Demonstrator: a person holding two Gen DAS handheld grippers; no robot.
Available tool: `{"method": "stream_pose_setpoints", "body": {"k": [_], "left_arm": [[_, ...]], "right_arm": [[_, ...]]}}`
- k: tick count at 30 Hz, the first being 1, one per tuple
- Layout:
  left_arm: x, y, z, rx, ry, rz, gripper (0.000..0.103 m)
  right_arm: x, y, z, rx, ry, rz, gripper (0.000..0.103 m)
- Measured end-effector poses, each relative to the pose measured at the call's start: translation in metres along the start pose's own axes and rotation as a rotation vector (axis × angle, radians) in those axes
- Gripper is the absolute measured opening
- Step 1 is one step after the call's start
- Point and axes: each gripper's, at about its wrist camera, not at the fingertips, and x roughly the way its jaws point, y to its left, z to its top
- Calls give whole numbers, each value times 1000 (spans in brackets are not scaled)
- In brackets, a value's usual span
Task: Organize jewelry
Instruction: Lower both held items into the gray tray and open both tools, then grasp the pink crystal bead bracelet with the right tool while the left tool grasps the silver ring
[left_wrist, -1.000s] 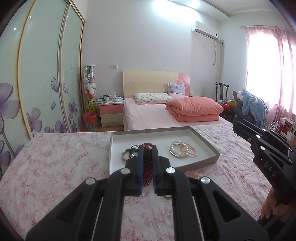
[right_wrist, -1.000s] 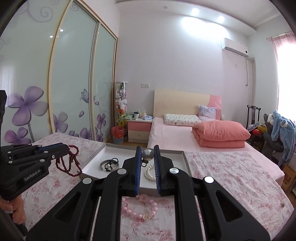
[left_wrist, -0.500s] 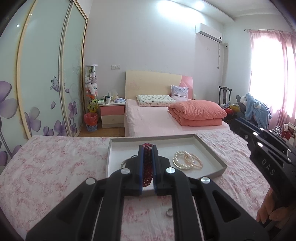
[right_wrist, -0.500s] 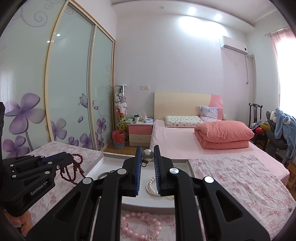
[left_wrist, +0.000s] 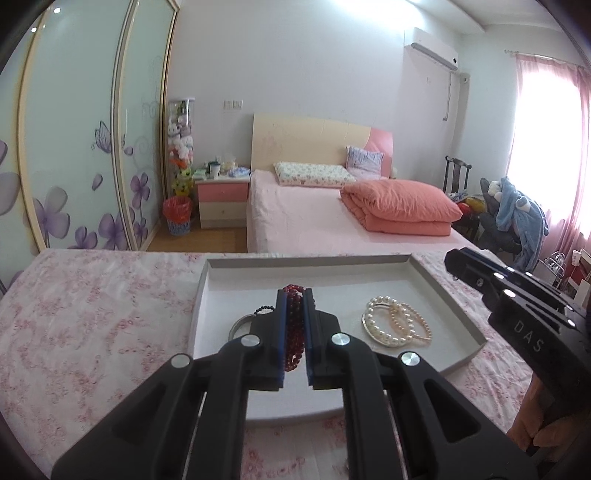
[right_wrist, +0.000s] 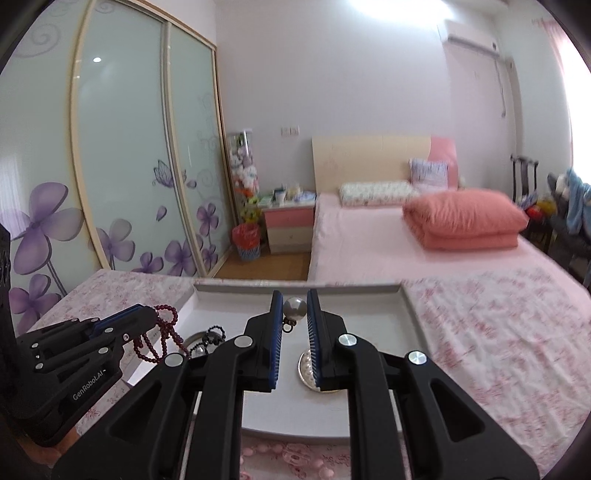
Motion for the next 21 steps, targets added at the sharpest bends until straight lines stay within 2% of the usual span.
{"method": "stream_pose_setpoints", "body": {"k": [5,8,15,21], "left_arm": [[31,-1,6,14,38,-2,10],[41,3,10,-9,39,13,10],[35,18,11,-45,43,33,11],[15,25,7,-51,39,52,15]], "right_arm": [[33,-6,5,37,84,39,14],[38,-11,9,73,100,58,15],[24,-22,3,95,100,49,15],[15,-21,0,86,106,37,15]]}}
